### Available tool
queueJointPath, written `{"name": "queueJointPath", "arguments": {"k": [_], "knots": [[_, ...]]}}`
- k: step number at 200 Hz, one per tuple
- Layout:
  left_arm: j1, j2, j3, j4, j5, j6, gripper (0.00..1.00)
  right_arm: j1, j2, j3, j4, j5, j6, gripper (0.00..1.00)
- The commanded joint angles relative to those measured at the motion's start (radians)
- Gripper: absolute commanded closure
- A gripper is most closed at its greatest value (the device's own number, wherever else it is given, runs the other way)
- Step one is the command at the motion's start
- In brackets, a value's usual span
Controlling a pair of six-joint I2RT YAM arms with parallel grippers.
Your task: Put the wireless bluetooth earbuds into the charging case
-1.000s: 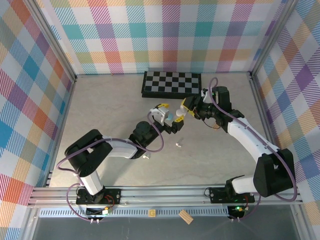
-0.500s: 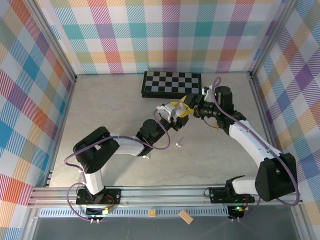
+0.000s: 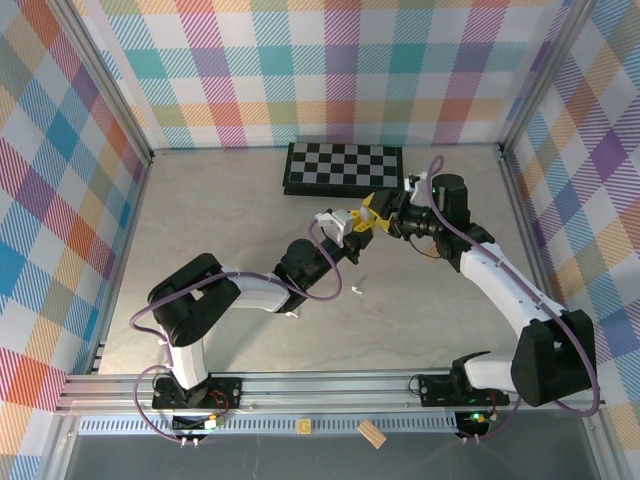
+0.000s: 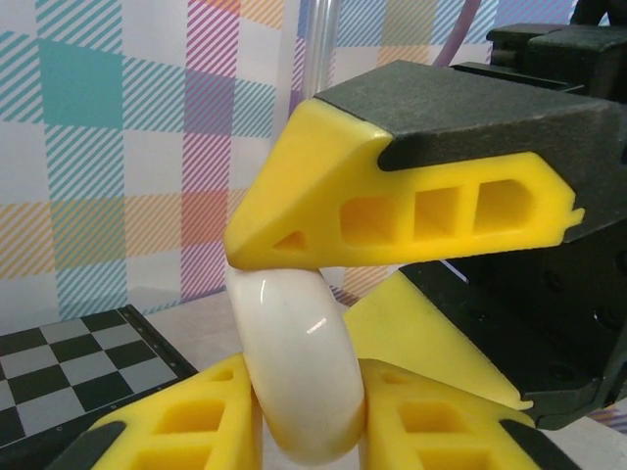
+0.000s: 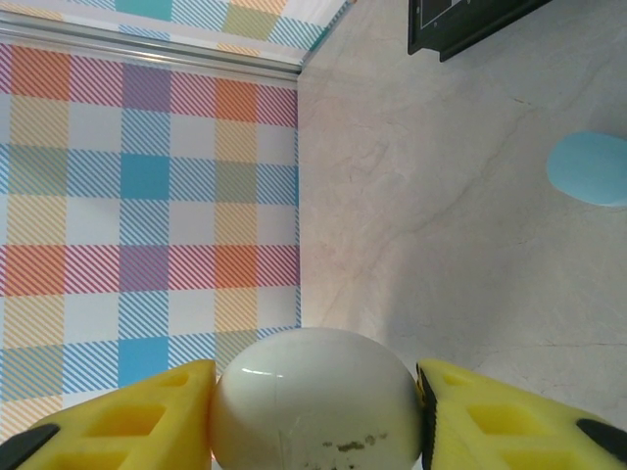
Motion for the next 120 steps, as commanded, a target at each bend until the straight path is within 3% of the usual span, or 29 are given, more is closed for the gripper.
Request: {"name": "queueJointPath", "arguments": {"k": [1,33,60,94,120], "knots": [[-0.005,-0.027,0.001,0.046,0.032,0.013,0.78,-0.001,-0.032,-0.002,-0.01,-0.014,-0.044,0.49],[-0.004,-0.049,-0.017,0.042,0.083,0.035,0.81,-0.001,-0.05,0.004,-0.043,-0.007,-0.095,0.39],[0.014,-0.072,-0.054,0.048,0.179,0.039,0.81,-0.002,-0.073,0.037,-0.114,0.003,-0.227,0.22],[0.075,-0.143,-0.125,0.03,0.376,0.028,0.81,-0.001,-0.133,0.093,-0.241,0.037,-0.575,0.14],[0.145,-0.223,-0.153,-0.077,0.575,0.006,0.81,-0.001,-0.166,0.147,-0.361,-0.067,-0.916,0.12]]}}
